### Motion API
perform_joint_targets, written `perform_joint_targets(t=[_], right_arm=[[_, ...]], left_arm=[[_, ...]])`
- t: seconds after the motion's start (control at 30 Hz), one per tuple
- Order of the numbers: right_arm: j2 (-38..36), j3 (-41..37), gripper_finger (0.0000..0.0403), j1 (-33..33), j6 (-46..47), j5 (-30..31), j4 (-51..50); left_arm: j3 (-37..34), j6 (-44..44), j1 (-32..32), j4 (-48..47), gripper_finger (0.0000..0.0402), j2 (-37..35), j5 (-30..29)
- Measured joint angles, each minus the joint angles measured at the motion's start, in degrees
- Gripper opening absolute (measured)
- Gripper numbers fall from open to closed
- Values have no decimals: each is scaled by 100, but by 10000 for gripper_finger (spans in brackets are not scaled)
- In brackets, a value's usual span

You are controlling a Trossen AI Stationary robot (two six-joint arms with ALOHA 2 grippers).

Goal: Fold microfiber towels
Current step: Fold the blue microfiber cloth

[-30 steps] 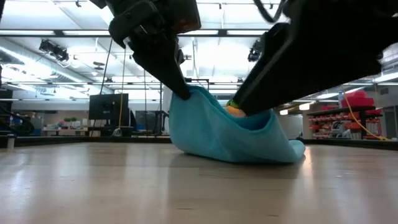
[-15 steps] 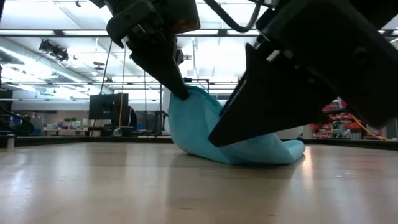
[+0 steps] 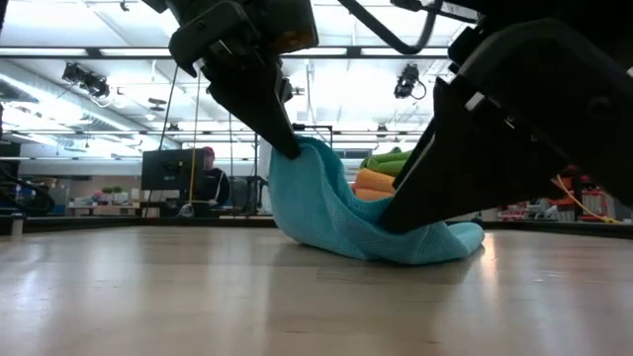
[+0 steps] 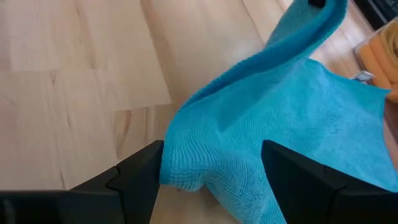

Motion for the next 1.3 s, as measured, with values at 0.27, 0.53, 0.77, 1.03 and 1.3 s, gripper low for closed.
perform_joint_targets(t=[0.27, 0.53, 0.77, 1.03, 1.3], right_arm=[[0, 0, 264, -18, -176, -337, 261], [0, 4, 230, 39, -1244, -371, 803], [0, 4, 223, 36, -2027, -369, 611], [0, 4, 223, 9, -2149, -92, 538], [0, 4, 220, -159, -2043, -85, 556]], left_arm=[[0, 24, 0, -62, 25, 0, 0], [0, 150, 7, -25, 22, 1, 0], [0, 260, 95, -47, 31, 2, 9], [0, 367, 343, -34, 17, 2, 8], [0, 391, 357, 1, 23, 2, 13]])
